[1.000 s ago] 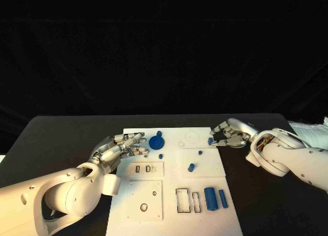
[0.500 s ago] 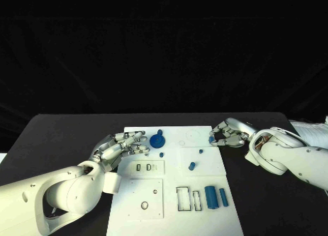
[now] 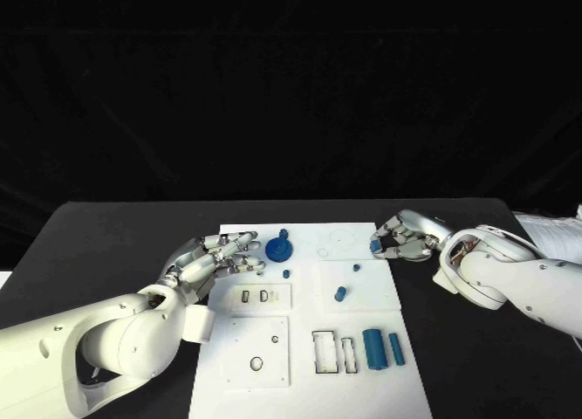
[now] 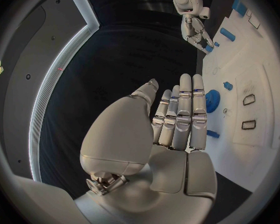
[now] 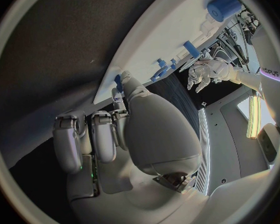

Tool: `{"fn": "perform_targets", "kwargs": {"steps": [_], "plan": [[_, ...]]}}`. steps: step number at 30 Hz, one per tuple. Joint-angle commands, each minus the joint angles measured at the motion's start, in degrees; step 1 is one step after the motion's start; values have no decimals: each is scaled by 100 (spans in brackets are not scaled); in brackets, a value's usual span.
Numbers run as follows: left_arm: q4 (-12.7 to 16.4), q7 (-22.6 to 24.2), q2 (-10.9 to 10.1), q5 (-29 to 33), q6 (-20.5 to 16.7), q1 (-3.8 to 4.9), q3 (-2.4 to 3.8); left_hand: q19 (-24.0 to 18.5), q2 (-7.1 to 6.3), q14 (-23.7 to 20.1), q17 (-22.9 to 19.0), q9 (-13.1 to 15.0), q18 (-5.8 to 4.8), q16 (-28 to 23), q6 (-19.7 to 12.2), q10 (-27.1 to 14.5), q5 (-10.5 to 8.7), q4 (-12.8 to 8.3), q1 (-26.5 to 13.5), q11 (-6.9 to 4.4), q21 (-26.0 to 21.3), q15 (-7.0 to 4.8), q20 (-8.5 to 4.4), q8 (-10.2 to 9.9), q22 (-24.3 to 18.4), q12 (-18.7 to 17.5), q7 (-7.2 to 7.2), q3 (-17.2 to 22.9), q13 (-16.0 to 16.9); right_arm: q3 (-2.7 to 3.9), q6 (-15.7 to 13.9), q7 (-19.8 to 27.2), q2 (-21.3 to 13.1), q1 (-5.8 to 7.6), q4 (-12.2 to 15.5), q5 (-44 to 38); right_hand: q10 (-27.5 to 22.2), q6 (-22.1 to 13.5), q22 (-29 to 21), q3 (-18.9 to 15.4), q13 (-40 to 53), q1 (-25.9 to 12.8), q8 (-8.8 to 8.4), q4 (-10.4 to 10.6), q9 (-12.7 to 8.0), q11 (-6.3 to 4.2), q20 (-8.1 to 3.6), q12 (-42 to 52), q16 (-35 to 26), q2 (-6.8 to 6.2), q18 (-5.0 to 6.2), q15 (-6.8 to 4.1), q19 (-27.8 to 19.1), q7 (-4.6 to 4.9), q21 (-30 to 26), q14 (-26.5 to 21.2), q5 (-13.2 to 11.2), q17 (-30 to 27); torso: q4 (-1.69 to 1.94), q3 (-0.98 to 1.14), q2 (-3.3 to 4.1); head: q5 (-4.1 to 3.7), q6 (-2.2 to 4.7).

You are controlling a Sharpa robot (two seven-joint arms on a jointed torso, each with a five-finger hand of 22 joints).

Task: Assemble the parts on the task board

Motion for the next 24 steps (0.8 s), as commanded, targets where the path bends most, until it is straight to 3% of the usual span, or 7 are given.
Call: {"fn": "perform_targets", "kwargs": {"steps": [1, 11, 24], "plan": [[13, 58, 6, 0, 119, 1, 3, -47, 21, -39, 6, -4, 59, -24, -42, -40, -27, -28, -2, -8, -35, 12, 3, -15, -8, -28, 7, -9, -3, 1, 123, -36, 16, -14, -5, -67, 343, 73, 1508, 56, 1118, 7, 29, -10, 13, -46, -35, -13, 30, 95, -81, -49, 600, -11, 13, 510, -25, 1074, -3, -1, -1, 3, -3], [18, 55, 2, 0, 119, 1, 3, -47, 21, -39, 6, -4, 59, -24, -42, -40, -27, -28, -2, -8, -35, 12, 3, -15, -8, -28, 7, -9, -3, 1, 138, -47, 35, -26, -12, -66, 351, 254, 1508, 181, 1131, -8, 65, -62, 33, -98, -70, 7, 36, 153, -81, -89, 600, -75, 13, 514, -27, 1091, 2, -2, 1, 11, -12], [24, 53, -6, 0, 119, 1, 3, -47, 21, -39, 6, -4, 59, -24, -42, -40, -27, -28, -2, -8, -35, 12, 3, -15, -8, -28, 7, -9, -3, 1, 8, -102, 76, -27, 6, -94, 365, 352, 1508, 191, 1148, -198, 62, -22, 35, -133, -103, 32, 43, 106, -81, -120, 600, -114, 13, 518, -21, 1108, 5, -2, -3, -1, -24]]}}
